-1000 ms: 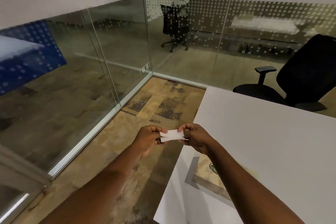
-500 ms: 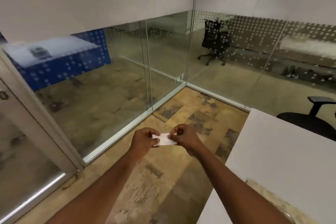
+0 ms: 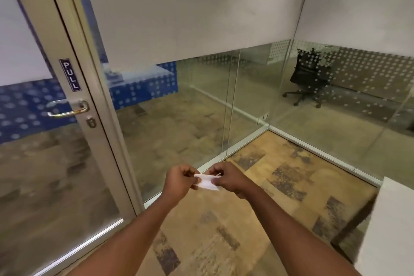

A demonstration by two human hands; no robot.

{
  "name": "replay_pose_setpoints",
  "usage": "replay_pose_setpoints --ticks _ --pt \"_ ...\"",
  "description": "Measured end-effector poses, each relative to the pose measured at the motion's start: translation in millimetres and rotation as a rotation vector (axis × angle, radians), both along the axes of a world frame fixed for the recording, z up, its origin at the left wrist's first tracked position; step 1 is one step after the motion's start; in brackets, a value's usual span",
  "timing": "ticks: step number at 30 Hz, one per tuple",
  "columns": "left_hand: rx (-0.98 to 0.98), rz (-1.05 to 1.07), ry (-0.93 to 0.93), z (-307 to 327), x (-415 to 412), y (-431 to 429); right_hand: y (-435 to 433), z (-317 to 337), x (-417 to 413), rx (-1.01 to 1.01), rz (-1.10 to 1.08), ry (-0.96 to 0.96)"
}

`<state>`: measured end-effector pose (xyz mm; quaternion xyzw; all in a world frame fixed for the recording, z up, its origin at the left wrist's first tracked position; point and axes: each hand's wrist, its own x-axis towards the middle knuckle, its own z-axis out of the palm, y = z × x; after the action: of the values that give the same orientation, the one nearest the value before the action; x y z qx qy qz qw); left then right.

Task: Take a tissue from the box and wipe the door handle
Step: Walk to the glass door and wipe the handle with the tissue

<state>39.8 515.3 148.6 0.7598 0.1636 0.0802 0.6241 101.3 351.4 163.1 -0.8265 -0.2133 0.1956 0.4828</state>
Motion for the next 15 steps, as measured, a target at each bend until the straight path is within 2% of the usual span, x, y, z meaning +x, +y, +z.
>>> replay_pose_setpoints --ticks 7,15 --pt "0.030 0.080 -0.005 16.1 -17.3 102.8 104.6 15.8 -3.6 0.007 0.119 -0.019" --pt "0.087 0.167 -0.022 20.4 -25.0 177.4 184.9 22.1 2.4 -0.023 0.209 -0.048"
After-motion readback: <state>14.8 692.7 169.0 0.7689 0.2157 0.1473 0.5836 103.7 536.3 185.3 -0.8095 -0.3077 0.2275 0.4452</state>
